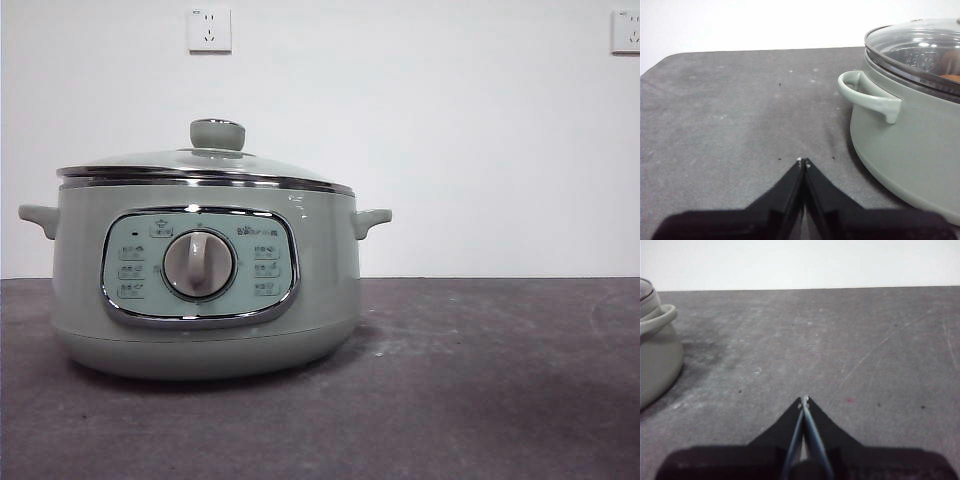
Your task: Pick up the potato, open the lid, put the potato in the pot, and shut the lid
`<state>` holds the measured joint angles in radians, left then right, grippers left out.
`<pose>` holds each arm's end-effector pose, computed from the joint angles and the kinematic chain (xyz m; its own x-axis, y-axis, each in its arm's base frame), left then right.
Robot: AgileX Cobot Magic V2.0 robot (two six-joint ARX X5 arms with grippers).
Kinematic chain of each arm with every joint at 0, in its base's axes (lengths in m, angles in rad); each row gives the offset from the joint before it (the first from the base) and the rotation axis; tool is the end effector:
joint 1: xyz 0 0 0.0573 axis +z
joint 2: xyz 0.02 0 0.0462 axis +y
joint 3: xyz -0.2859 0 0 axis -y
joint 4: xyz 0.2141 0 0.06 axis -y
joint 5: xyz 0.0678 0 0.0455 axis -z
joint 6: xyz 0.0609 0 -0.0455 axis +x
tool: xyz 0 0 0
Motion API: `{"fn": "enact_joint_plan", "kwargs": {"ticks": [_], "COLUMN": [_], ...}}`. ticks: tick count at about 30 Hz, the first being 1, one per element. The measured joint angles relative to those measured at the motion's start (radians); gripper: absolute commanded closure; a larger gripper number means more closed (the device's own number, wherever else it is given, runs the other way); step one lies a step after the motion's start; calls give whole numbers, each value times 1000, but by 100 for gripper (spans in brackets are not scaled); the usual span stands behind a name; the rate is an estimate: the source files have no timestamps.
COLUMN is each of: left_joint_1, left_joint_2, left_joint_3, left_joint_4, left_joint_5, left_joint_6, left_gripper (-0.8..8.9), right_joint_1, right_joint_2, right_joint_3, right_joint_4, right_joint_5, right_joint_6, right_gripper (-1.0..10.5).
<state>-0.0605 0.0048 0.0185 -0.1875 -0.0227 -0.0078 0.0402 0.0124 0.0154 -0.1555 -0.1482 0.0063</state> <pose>0.0741 -0.0031 0.1455 0.9843 -0.0369 -0.1729 0.0368 0.9993 -0.0038 0.0742 0.0120 0.1482 0.9708 0.1868 -0.1502 -0.1846 0.9824 0.0287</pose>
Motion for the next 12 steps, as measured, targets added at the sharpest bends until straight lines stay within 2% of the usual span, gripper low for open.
{"fn": "enact_joint_plan", "kwargs": {"ticks": [12], "left_joint_1": [0], "left_joint_2": [0], "left_joint_3": [0], "left_joint_4": [0], "left_joint_5": [0], "left_joint_6": [0], "left_gripper": [817], "right_joint_1": [0], "right_joint_2": [-8], "right_joint_3": [1], "right_joint_4": [-3], "right_joint_5": [0], "right_joint_6": [43], "right_gripper": [946]}}
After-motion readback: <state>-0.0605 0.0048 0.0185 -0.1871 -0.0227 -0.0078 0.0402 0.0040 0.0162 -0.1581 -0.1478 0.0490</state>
